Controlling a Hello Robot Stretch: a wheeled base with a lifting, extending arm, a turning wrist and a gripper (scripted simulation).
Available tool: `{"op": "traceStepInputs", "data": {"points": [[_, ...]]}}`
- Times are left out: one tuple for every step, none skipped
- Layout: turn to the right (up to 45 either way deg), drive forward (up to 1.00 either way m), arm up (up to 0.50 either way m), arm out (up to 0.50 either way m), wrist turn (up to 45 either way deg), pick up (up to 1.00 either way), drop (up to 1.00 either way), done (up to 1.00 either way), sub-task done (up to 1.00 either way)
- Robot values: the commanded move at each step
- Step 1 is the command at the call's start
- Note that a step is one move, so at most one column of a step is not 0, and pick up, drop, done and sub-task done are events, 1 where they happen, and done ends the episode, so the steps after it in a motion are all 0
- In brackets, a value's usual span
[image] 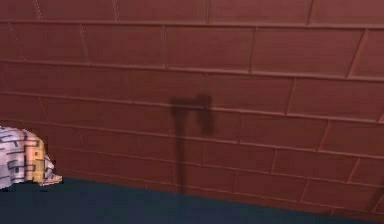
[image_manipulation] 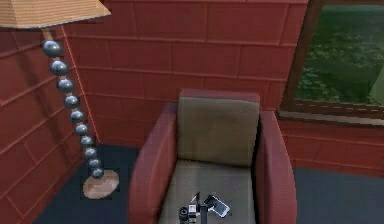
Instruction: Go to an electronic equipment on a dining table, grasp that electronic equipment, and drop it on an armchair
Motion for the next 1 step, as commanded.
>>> {"op": "traceStepInputs", "data": {"points": [[0.0, 0.0, 0.0, 0.0, 0.0, 0.0, 0.0, 1.0, 0.0]]}}
